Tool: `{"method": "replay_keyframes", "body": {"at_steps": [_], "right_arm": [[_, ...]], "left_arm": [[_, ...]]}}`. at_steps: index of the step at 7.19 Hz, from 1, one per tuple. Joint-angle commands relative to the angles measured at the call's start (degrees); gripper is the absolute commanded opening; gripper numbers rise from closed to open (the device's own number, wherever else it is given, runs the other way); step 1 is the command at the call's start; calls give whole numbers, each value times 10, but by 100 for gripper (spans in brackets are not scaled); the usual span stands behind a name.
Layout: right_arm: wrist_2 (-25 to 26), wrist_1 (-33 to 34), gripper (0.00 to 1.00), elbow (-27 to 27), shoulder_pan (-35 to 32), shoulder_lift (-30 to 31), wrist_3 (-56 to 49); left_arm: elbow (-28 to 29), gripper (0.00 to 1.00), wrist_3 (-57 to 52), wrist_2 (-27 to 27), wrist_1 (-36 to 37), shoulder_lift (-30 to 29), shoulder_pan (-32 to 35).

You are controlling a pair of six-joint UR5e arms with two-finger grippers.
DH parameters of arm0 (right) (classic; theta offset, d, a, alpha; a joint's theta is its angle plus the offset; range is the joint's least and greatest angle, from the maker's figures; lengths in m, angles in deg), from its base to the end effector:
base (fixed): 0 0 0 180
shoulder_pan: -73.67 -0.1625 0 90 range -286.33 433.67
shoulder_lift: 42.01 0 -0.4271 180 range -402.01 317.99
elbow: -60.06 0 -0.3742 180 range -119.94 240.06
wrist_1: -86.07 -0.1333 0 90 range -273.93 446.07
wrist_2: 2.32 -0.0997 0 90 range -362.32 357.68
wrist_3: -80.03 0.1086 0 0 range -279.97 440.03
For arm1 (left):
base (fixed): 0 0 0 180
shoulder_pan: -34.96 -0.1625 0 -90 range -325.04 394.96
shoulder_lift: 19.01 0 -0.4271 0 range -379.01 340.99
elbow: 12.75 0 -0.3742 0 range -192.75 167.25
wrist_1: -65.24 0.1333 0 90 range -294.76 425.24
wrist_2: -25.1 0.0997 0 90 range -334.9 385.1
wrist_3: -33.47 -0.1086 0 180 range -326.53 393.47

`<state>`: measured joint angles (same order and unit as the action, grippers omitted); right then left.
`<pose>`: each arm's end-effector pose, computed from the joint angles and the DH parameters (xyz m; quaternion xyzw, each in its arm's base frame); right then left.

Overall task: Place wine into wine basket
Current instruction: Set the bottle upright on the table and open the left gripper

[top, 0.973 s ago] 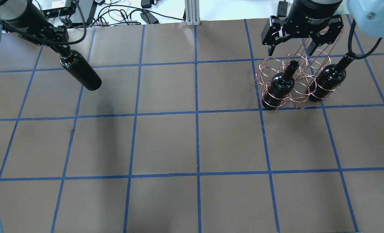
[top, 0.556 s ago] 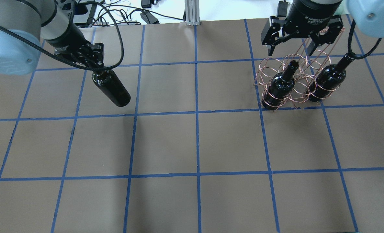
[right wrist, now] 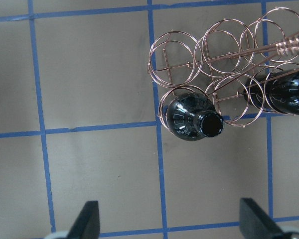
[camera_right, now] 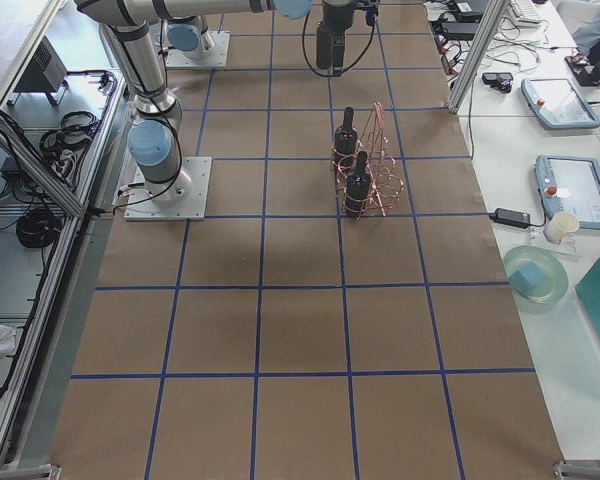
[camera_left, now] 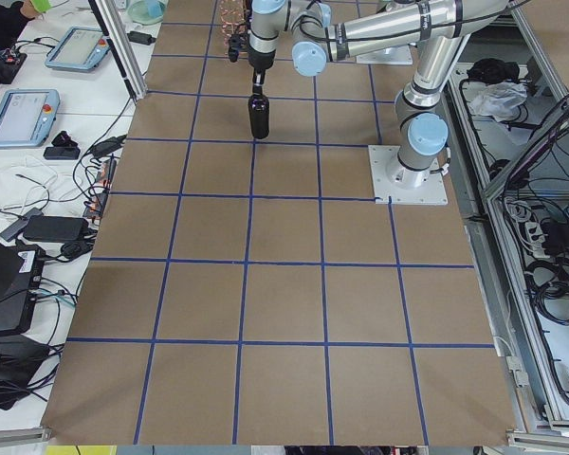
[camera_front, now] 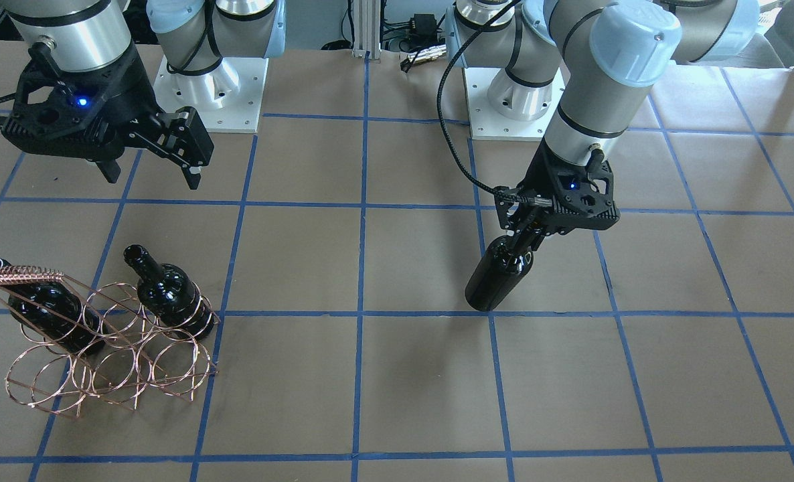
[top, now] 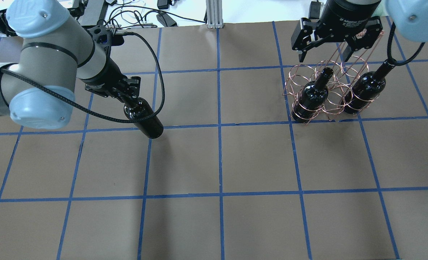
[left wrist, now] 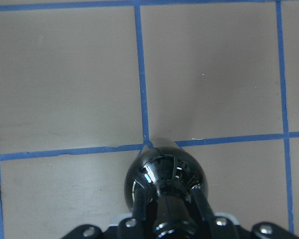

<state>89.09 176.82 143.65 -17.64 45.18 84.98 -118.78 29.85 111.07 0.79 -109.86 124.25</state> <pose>0.1421 -0.4989 0.5119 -0.0322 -0.9987 0.0386 0.0102 -0.1350 -0.4810 0.3888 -0.0280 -0.9961 0.0768 0.0322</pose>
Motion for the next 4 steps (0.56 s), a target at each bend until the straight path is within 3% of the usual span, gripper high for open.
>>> {"method": "replay_keyframes", "body": {"at_steps": [1,4], "right_arm": [[1,0,100,0,1,0,0],[1,0,100,0,0,0,1]], "left_arm": [[-19,0,14,2,5,16,9],[-29,0,19,17,-3,15,33]]}}
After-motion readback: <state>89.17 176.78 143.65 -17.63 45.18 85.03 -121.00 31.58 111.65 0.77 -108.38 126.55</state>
